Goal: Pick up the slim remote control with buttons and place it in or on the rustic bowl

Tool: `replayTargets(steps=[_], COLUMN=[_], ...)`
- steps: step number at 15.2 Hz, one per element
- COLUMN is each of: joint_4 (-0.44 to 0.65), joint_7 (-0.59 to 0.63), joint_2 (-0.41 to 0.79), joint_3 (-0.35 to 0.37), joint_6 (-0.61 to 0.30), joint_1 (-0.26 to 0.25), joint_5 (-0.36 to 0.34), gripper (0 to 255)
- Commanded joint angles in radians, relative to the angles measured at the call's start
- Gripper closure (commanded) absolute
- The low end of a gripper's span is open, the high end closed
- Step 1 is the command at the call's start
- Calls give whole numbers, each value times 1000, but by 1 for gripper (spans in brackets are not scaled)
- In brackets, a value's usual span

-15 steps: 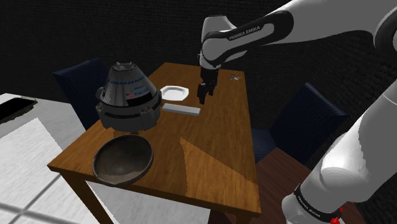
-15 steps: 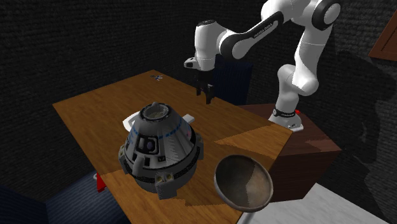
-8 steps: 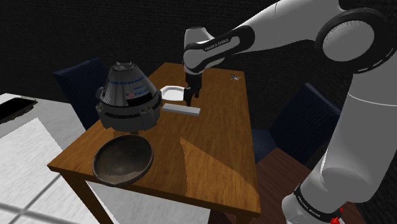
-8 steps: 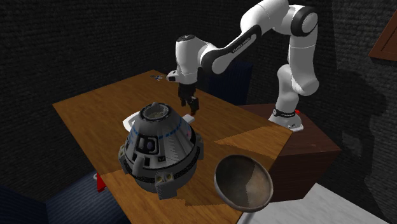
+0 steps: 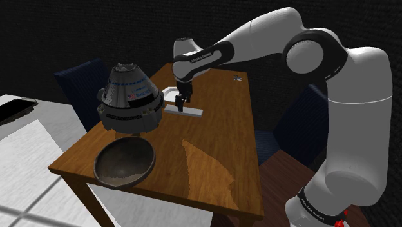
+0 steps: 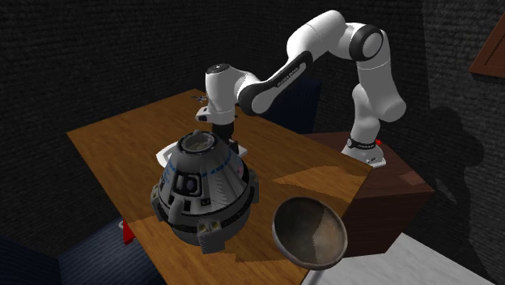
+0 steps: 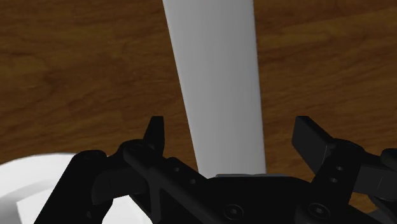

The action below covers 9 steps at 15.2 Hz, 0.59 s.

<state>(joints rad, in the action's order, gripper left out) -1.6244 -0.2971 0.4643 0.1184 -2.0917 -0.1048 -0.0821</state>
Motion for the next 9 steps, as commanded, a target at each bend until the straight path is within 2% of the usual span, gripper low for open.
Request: replayTargets(steps=[1,5,9], joint_4=[-7,-24,-23], joint_7=[1,3,3], joint_2=[14,35,35], joint_3=[-1,-3,-3], joint_6=[-21,-59,-59], joint_1=[-1,-1,-1], joint_5=[-3,-6,-6], gripper=[0,0,0])
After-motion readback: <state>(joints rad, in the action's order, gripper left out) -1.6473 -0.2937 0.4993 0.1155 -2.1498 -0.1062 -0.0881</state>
